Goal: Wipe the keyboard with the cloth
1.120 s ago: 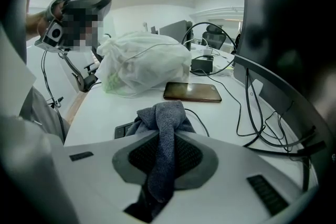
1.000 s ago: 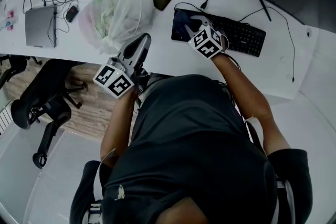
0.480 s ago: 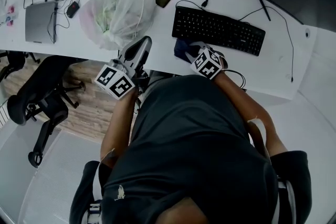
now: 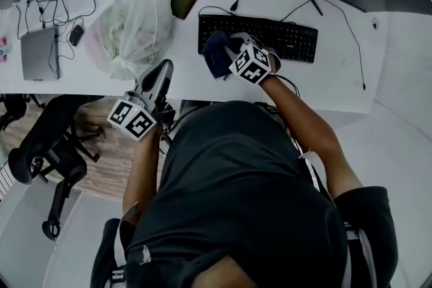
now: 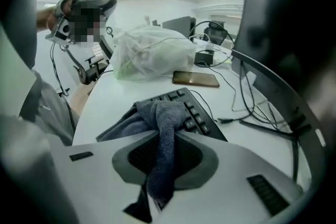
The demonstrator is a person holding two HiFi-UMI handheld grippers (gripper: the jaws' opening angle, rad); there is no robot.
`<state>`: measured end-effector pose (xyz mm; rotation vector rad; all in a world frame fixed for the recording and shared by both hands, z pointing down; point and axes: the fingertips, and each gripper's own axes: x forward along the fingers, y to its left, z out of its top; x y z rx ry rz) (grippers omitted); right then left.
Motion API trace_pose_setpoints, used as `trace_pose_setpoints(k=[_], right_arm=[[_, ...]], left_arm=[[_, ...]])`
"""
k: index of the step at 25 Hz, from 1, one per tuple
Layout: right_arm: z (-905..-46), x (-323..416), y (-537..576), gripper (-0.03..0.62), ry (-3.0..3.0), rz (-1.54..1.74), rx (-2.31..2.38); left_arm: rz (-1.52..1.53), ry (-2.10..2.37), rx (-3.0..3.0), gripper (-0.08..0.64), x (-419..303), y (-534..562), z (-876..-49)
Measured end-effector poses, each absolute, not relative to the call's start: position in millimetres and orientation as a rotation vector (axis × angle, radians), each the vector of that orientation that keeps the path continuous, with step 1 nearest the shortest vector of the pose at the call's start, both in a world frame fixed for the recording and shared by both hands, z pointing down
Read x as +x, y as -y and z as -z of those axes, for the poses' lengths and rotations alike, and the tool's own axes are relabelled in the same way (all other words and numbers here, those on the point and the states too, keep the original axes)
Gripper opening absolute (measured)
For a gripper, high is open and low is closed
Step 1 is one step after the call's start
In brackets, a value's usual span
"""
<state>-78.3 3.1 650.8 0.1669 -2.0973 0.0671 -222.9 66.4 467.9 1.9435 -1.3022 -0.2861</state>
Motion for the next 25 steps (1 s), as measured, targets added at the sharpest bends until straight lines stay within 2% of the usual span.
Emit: trace_pose_setpoints(k=[3, 10, 16, 19, 25], right_arm=[[-650.2, -1.6, 13.3, 0.061, 2.052, -0.163, 0.339], [-652.0, 226.5, 59.4, 0.061, 1.819, -0.372, 0.789], [-645.5, 408.2, 73.6, 0.061, 1.437, -0.475, 1.154], [-623.5, 398.9, 91.9, 0.061, 1.548, -0.418, 1.223], [-660.2, 273.1, 106.5, 0.06, 1.701, -0.175, 0.959]], left_arm=[[0.274, 1.294, 1.958, 0.005, -215.1, -58.9, -467.1], [0.246, 1.24, 1.993, 0.005, -171.8, -49.8, -467.9], [0.219, 1.222, 2.014, 0.005, -140.3, -49.7, -461.8], [0.205, 1.232, 2.012, 0.005, -132.2, -49.7, -465.7], [0.196, 1.233, 2.026, 0.005, -114.0, -51.6, -461.5]])
